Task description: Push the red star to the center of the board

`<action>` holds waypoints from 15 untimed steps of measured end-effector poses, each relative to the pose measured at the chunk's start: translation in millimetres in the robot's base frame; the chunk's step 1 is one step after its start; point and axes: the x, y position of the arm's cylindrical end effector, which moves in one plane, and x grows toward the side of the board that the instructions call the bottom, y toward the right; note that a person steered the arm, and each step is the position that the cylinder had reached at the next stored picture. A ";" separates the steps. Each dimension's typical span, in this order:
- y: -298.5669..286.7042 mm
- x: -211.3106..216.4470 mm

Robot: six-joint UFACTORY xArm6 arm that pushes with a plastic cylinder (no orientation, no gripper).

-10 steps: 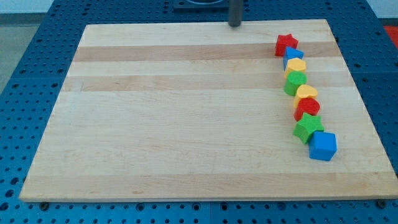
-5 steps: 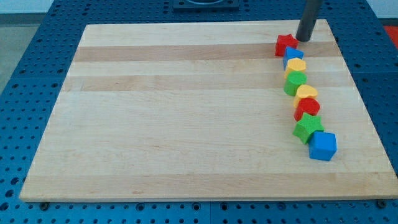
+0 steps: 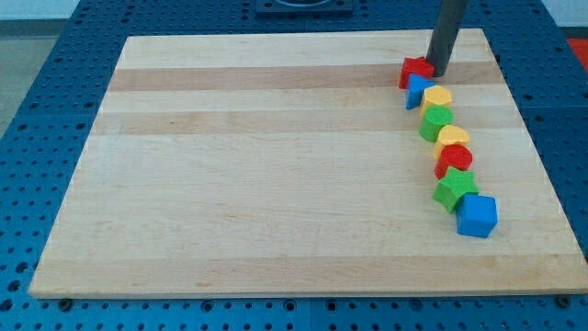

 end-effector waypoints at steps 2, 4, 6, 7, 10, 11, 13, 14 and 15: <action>-6.6 0.9; -85.4 0.9; -112.2 0.7; -102.4 -2.8; -81.8 14.8; -100.7 33.0; -159.2 41.3; -182.9 44.3; -172.4 51.9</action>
